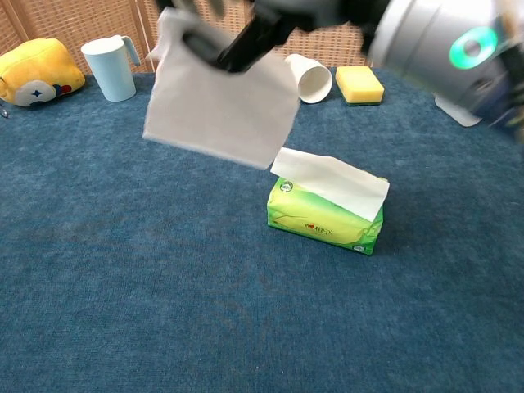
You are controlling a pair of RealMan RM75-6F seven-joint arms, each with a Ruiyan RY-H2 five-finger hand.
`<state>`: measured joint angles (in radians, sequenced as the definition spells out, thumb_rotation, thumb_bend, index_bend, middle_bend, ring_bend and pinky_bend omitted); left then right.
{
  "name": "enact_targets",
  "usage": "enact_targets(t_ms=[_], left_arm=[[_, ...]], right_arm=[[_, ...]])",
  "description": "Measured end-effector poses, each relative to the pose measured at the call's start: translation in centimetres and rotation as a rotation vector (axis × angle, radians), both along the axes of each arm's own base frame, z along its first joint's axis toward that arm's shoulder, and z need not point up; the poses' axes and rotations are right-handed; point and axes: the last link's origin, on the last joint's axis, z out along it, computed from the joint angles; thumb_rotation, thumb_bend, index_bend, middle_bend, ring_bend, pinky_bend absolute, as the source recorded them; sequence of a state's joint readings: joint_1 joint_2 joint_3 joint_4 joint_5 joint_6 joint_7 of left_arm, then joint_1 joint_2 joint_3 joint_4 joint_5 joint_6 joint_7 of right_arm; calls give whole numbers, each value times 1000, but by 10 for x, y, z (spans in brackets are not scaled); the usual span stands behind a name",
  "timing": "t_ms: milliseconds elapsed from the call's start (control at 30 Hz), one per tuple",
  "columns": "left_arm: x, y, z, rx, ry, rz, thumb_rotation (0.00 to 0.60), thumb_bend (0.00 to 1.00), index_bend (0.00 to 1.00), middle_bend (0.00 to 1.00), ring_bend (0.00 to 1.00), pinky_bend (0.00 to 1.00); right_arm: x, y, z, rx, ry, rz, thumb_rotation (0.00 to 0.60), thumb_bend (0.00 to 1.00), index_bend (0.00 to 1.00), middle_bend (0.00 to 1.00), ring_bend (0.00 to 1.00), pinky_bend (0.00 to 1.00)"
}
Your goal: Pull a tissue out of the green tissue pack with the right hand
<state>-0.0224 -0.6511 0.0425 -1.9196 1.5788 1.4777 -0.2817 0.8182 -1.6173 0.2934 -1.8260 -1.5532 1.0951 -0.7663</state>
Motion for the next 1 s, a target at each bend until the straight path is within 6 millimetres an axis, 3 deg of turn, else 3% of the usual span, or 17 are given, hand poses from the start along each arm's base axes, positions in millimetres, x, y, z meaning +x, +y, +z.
enact_targets(t_ms=[233,300,367,400,467,600,800,1000], left_arm=[[-3,1,3,0,-13,2,600,0,225,0,0,68],[-4,1,3,-2,-14,4,600,0,225,0,0,68],[-5,1,3,-5,-15,6,600,0,225,0,0,68],[-5,1,3,-6,-15,8,600,0,225,0,0,68],[-6,1,4,-6,-15,11,600,0,225,0,0,68],[-6,0,5,-6,-19,13,600,0,225,0,0,68],[-7,-1,7,-6,-25,13,600,0,225,0,0,68],[-6,-1,6,-11,-23,10,600,0,225,0,0,68]], right_arm=[[10,5,-54,69,103,-11,600,512,594,538,504,459],[12,9,-70,96,127,-25,600,508,339,459,447,449],[16,14,-83,120,145,-34,600,402,27,215,242,387],[16,15,-88,129,154,-41,600,337,0,131,163,364],[15,14,-96,147,176,-67,600,155,0,3,19,306],[11,10,-103,180,207,-139,600,10,0,0,0,253],[6,0,-90,157,202,-199,600,0,0,0,0,247],[-3,-5,-52,89,135,-194,600,0,0,0,0,247]])
